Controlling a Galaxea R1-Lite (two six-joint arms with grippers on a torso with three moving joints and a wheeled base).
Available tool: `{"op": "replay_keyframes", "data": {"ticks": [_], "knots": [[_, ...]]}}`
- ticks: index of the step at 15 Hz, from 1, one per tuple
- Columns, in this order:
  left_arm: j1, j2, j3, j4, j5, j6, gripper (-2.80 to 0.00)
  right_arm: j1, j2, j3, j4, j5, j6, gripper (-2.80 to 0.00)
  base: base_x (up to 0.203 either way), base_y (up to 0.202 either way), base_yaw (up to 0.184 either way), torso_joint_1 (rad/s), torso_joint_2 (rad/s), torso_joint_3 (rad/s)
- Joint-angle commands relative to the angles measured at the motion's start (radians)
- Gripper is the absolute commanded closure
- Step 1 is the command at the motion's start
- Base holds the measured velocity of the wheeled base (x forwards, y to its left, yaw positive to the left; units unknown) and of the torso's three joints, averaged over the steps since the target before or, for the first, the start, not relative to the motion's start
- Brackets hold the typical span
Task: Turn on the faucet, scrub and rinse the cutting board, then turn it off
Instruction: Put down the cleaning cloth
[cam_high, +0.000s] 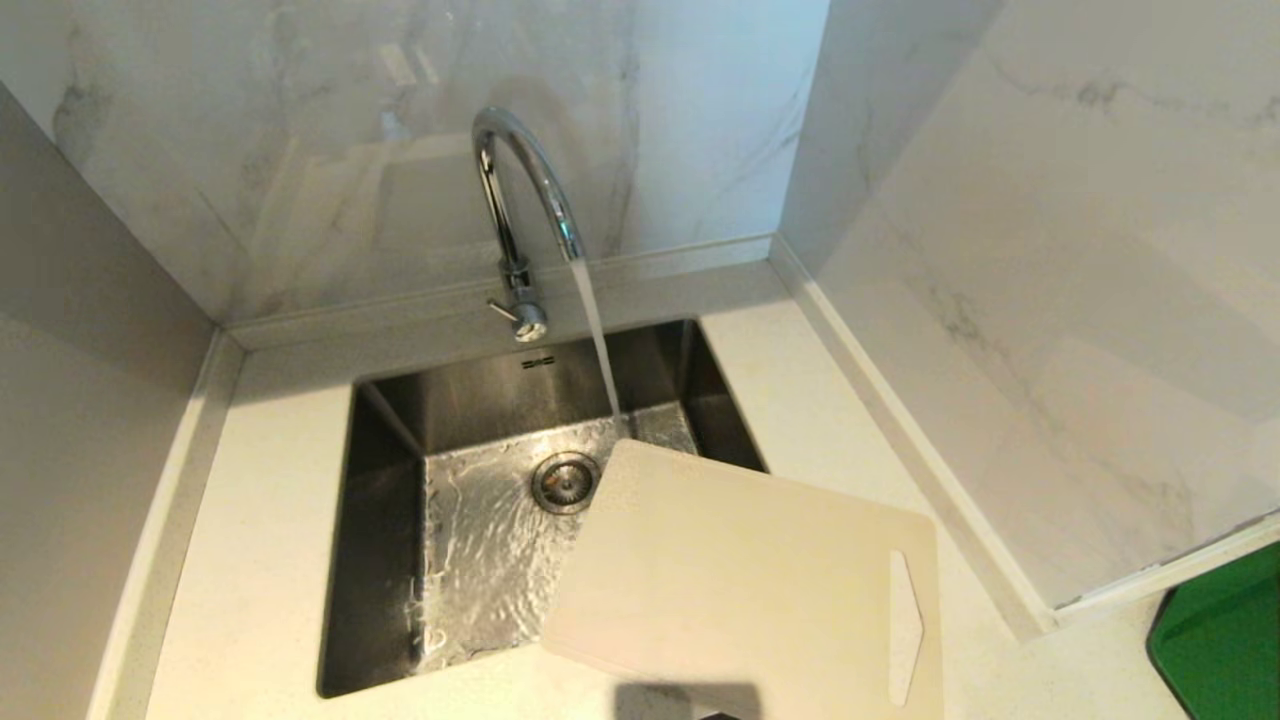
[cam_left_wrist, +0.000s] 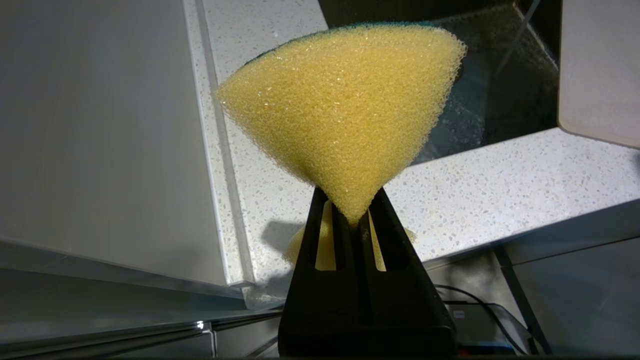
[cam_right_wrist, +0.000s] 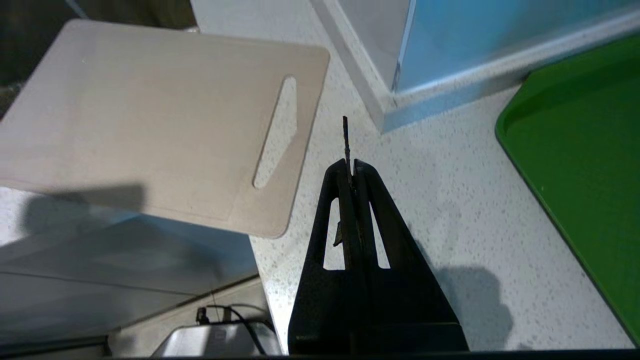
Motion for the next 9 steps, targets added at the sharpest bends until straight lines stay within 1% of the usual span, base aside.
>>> {"op": "replay_keyframes", "data": {"ticks": [1,9], "knots": [[0.000,0.002,0.000,0.001,0.000,0.000,0.00,0.002,-0.062,0.001,-0.001,0.000,0.000,0.00,0.000,0.000,0.000,0.000,0.00,0.000],[0.000,0.002,0.000,0.001,0.000,0.000,0.00,0.002,-0.072,0.001,0.002,0.000,0.004,0.00,0.000,0.000,0.000,0.000,0.00,0.000]]}}
